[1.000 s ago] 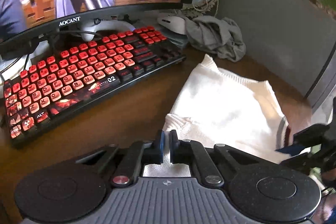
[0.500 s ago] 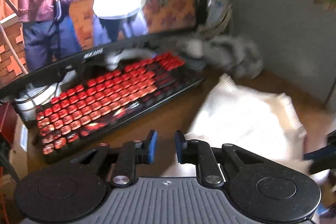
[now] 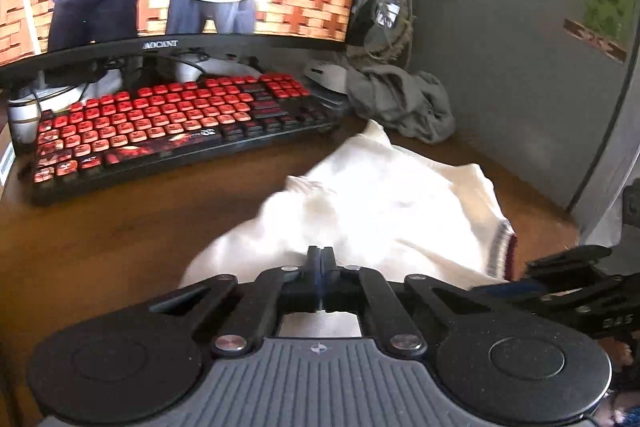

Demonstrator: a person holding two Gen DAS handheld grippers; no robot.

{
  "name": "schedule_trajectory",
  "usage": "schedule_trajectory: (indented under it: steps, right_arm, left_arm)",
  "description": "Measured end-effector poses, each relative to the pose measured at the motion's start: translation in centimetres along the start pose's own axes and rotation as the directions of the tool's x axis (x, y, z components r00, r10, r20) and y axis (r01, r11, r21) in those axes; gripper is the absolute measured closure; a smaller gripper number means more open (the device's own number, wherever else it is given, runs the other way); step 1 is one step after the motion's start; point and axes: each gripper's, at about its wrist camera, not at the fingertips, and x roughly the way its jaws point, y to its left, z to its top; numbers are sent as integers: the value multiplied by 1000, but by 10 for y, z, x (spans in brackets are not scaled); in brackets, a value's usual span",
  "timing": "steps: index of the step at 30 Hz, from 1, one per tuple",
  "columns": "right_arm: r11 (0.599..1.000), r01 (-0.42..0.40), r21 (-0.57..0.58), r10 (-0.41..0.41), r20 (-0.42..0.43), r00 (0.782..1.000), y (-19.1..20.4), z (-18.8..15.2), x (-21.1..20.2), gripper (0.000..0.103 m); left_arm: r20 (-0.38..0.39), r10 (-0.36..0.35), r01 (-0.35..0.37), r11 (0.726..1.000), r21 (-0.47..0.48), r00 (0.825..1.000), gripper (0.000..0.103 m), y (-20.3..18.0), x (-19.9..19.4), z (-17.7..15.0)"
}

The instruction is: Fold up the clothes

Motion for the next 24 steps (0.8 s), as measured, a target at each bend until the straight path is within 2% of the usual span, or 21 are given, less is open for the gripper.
schedule_trajectory:
  steps: [4,9,11,13,15,17,21,24]
  right_arm:
    - [1000,7,1,-7,0,1000,1,-1,-2,94]
    - [1000,9,6,-9,-5,1000,3,-1,0,94]
    - [1000,10,4,-10,-6,1000,4,0,0,94]
    - [1000,9,12,-9,-7,1000,3,0,0,94]
    - [1000,5,17,-5,-8,1000,3,0,0,94]
    - [1000,0,28,0,-7,1000,2,1,0,94]
    - [1000,1,-4,-1,20,1000,12,4,-8,87]
    - [998,-9,-69,13,63,998,30,10,-17,86]
  left_arm:
    - [23,-2,2,1000,-19,1000,100,9,1,3]
    - [35,134,-133,990,-35,990,101,25,0,13]
    - [67,152,-150,988,-42,986,101,27,-12,18]
    - [108,127,-118,989,-93,986,101,30,-28,22]
    - [133,69,-47,986,-162,989,101,34,-44,23]
    - [129,35,-9,980,-197,991,101,31,-51,22]
    - [112,-6,31,974,-226,994,100,19,-50,11]
    - [123,-22,53,966,-255,992,100,16,-50,5]
